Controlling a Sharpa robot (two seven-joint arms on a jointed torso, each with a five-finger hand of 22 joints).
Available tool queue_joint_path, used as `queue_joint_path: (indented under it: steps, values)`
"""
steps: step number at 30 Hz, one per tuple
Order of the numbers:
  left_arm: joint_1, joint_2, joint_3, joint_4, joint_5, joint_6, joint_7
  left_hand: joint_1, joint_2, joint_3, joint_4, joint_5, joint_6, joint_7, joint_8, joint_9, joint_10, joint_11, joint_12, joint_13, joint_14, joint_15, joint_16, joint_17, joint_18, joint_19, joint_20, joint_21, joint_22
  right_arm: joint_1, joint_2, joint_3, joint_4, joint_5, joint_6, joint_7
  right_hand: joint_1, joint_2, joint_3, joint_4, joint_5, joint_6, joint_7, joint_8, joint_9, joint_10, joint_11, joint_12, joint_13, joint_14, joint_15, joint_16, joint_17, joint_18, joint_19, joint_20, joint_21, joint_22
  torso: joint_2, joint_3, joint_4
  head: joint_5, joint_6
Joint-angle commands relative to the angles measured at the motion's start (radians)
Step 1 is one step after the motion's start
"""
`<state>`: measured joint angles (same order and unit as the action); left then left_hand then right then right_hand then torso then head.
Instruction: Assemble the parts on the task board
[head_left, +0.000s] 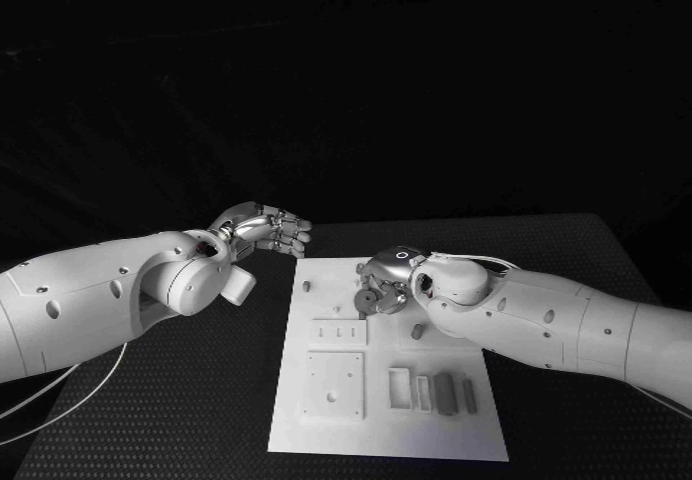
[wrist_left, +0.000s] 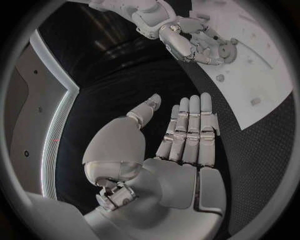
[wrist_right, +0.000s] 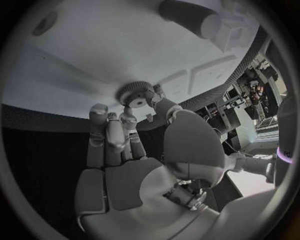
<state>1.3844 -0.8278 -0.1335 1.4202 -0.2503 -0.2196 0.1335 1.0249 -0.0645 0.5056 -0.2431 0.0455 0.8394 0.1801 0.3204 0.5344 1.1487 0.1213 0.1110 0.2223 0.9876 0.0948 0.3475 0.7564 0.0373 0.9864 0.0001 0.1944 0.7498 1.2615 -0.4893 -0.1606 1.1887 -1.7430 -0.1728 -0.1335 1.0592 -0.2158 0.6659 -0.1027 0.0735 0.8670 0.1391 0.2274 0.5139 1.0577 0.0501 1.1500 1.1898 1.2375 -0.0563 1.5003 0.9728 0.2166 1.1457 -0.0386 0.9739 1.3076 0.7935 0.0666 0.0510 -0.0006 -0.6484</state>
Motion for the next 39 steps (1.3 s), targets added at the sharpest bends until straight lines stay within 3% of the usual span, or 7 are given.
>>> queue_joint_path:
  steps: [1, 7, 10, 16, 29, 39]
  values:
    - [0.001, 0.001, 0.001, 0.001, -0.002, 0.009, 0.006, 0.002, -0.004, -0.001, 0.005, 0.004, -0.003, 0.002, -0.004, 0.001, 0.003, 0.006, -0.004, 0.002, 0.003, 0.004, -0.006, 0.002, 0.021, -0.005, 0.000, -0.003, 0.001, -0.006, -0.001, -0.004, -0.013, -0.007, 0.050, 0.008, 0.012, 0.034, -0.008, -0.024, 0.004, 0.028, 0.011, 0.011, 0.005, -0.002, -0.012, 0.008, -0.004, -0.001, -0.010, 0.003, 0.002, 0.045, -0.008, -0.001, 0.004, 0.021, 0.000, 0.0002, 0.0006, 0.000, -0.002]
    - [0.001, 0.000, 0.001, 0.002, -0.002, 0.009, 0.005, 0.002, -0.004, -0.001, 0.005, 0.004, -0.003, 0.002, -0.004, 0.001, 0.003, 0.006, -0.004, 0.002, 0.003, 0.004, -0.007, 0.002, 0.021, -0.005, 0.000, -0.003, 0.001, -0.006, -0.001, -0.004, -0.028, -0.025, 0.055, 0.007, 0.040, 0.105, -0.015, -0.111, 0.005, 0.051, 0.002, 0.027, 0.012, 0.001, -0.020, 0.013, -0.015, 0.001, -0.019, 0.002, 0.005, 0.045, -0.014, 0.001, 0.009, 0.021, 0.000, -0.0005, 0.0002, 0.000, -0.004]
    - [0.001, 0.000, 0.001, 0.002, -0.002, 0.008, 0.004, 0.002, -0.004, -0.001, 0.005, 0.004, -0.003, 0.002, -0.004, 0.001, 0.003, 0.006, -0.004, 0.002, 0.003, 0.004, -0.007, 0.002, 0.021, -0.005, 0.000, -0.003, 0.001, -0.006, 0.001, -0.004, -0.033, -0.045, 0.044, 0.007, 0.045, 0.117, -0.012, -0.134, 0.006, 0.058, 0.000, 0.030, 0.013, 0.002, -0.022, 0.014, -0.018, 0.001, -0.020, 0.001, 0.004, 0.045, -0.015, 0.002, 0.010, 0.020, 0.000, -0.0001, 0.0000, 0.000, -0.004]
    - [0.001, 0.000, 0.001, 0.003, -0.002, 0.009, 0.003, 0.002, -0.004, -0.001, 0.005, 0.004, -0.003, 0.002, -0.005, 0.002, 0.003, 0.006, -0.005, 0.002, 0.003, 0.004, -0.007, 0.002, 0.021, -0.005, 0.000, -0.004, 0.002, -0.009, 0.007, -0.007, -0.035, -0.084, 0.023, 0.005, 0.048, 0.099, -0.009, -0.158, 0.007, 0.064, -0.002, 0.033, 0.014, 0.005, -0.024, 0.016, -0.022, 0.006, -0.022, 0.001, 0.008, 0.045, -0.012, 0.003, 0.011, 0.019, 0.000, -0.0002, -0.0003, 0.000, -0.005]
    - [0.001, 0.001, 0.001, 0.001, -0.002, 0.008, 0.003, 0.002, -0.004, -0.001, 0.005, 0.004, -0.003, 0.002, -0.005, 0.002, 0.003, 0.006, -0.005, 0.003, 0.003, 0.004, -0.008, 0.003, 0.021, -0.005, 0.000, -0.004, 0.002, -0.009, -0.001, -0.007, -0.011, -0.087, -0.050, -0.005, 0.026, 0.113, -0.006, -0.147, 0.006, 0.097, -0.014, 0.051, 0.023, 0.022, -0.035, 0.019, -0.033, 0.030, -0.032, 0.003, 0.029, 0.045, 0.002, 0.001, 0.014, 0.017, 0.000, -0.0001, -0.0002, 0.000, -0.004]
    - [0.001, -0.002, 0.001, 0.002, -0.002, 0.007, 0.003, 0.002, -0.004, -0.001, 0.005, 0.004, -0.003, 0.002, -0.005, 0.002, 0.003, 0.006, -0.006, 0.003, 0.003, 0.004, -0.009, 0.004, 0.021, -0.005, 0.000, -0.004, 0.002, -0.008, -0.036, 0.003, 0.056, -0.116, -0.109, -0.042, 0.019, 0.105, -0.004, -0.141, 0.006, 0.108, -0.019, 0.055, 0.027, 0.032, -0.040, 0.019, -0.038, 0.044, -0.037, 0.005, 0.041, 0.045, 0.010, -0.004, 0.015, 0.017, 0.000, -0.0006, -0.0013, 0.002, -0.002]
